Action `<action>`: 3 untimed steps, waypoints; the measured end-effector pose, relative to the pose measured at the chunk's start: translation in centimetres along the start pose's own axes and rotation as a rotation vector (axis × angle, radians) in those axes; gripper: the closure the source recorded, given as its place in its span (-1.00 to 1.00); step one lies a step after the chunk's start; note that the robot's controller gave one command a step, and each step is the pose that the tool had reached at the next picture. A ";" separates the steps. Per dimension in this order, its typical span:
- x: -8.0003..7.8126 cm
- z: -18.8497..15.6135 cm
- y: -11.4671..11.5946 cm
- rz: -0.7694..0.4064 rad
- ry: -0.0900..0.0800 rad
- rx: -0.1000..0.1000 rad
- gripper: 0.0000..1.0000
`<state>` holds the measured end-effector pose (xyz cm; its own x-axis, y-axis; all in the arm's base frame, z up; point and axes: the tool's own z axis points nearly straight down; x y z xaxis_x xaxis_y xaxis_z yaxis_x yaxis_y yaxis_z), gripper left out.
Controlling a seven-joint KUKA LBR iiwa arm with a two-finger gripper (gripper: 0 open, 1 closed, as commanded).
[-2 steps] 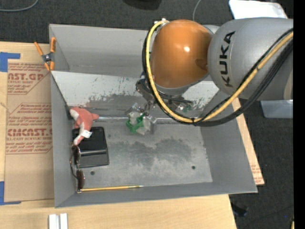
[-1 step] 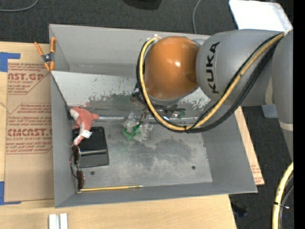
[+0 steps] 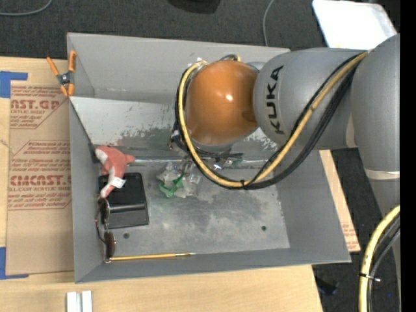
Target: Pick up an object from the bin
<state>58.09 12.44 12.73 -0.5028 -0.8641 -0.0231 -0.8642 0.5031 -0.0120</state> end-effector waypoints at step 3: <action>0.5 -8.8 1.2 -0.031 -0.006 0.000 1.00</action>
Offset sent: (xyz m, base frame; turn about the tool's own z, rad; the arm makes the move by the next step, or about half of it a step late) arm 0.0085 -0.0110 -0.0573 -0.2494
